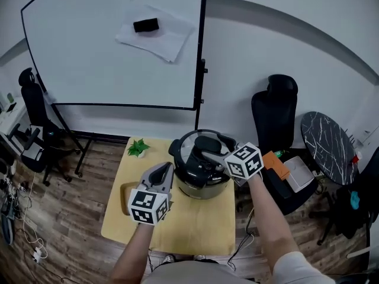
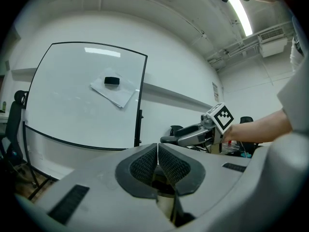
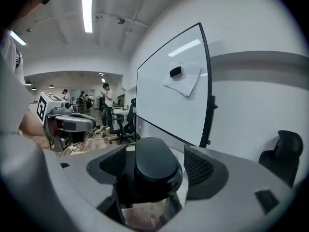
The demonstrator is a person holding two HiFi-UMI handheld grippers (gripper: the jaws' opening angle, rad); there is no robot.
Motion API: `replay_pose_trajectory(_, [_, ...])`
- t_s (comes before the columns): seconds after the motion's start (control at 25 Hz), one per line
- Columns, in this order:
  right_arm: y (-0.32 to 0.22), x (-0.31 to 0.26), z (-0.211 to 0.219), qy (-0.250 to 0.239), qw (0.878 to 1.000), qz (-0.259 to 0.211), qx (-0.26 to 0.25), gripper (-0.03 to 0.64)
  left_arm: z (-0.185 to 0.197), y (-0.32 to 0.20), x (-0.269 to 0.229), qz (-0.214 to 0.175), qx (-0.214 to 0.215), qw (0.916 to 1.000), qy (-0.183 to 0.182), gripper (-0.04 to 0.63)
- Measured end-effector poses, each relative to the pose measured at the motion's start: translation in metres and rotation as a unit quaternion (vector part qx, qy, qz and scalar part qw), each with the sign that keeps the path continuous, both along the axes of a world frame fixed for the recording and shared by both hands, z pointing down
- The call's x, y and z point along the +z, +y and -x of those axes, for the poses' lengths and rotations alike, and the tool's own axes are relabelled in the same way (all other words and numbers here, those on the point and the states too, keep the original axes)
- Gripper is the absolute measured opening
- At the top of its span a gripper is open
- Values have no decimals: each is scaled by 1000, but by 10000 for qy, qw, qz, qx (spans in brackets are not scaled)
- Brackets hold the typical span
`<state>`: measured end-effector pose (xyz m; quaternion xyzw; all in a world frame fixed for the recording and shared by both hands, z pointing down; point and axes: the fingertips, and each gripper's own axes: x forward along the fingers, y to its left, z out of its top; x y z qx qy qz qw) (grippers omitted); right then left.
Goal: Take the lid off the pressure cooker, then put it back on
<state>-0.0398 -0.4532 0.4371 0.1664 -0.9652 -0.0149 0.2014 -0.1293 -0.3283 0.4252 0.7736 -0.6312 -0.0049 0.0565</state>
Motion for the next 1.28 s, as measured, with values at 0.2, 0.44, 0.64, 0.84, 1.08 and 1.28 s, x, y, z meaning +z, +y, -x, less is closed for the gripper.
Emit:
replay_pose_trajectory(0.2, [-6, 14, 20, 447, 9981, 244, -349, 359, 3, -2, 3, 62, -21, 10000, 9, 17])
replay_pose_trajectory(0.44, [-7, 25, 26, 952, 9940, 238, -481, 311, 6, -1, 5, 71, -30, 10000, 2, 17])
replay_pose_trajectory(0.64, [-6, 27, 26, 1050, 9928, 228, -525, 294, 7, -1, 7, 80, -4, 10000, 40, 17])
replay_pose_trajectory(0.84, [-8, 25, 24, 1087, 9928, 282, -406, 294, 10, 3, 7, 90, -1, 9999, 55, 17])
replay_pose_trajectory(1.08, [-9, 26, 22, 1103, 9932, 334, -154, 296, 17, 7, 5, 80, 4, 10000, 14, 17])
replay_pose_trajectory(1.28, [-11, 25, 19, 1016, 9942, 283, 193, 294, 21, 12, 1, 53, 30, 10000, 5, 17])
